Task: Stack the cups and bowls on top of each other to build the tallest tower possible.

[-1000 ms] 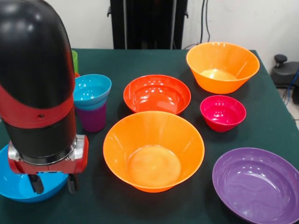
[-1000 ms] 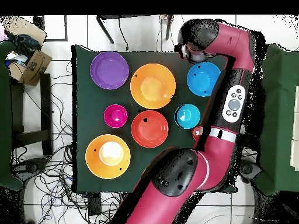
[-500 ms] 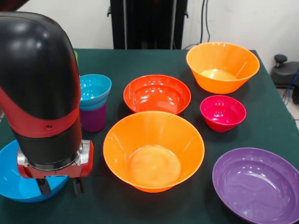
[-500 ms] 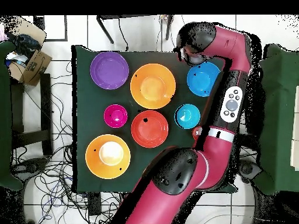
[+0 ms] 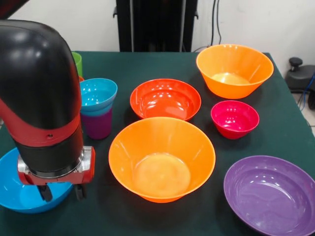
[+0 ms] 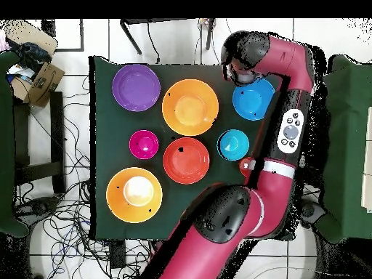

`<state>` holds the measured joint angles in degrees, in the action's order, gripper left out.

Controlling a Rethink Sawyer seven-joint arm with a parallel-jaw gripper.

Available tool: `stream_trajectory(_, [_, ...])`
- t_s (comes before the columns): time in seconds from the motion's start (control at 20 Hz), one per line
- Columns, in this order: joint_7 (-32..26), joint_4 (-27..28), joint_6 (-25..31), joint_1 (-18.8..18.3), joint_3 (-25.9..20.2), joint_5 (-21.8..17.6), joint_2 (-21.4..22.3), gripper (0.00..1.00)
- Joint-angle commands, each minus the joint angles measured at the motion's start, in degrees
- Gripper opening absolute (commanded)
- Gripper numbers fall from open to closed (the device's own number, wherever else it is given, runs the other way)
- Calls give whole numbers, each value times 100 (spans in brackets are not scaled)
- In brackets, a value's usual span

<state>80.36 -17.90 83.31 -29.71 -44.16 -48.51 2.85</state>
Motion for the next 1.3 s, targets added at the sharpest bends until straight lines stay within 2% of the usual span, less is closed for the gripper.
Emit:
stream_trajectory(0.05, [-1322,-1046,-432,-187,502,26,323,100])
stream_trajectory(0.4, [-968,-2012,-1039,-382,967,295,557,100])
stream_trajectory(0.55, [-964,-2119,-1092,-413,1008,365,519,100])
stream_trajectory(0.9, [-835,-2532,-1600,-459,1084,549,503,100])
stream_trajectory(1.3, [-878,-2672,-1794,-467,1090,653,489,100])
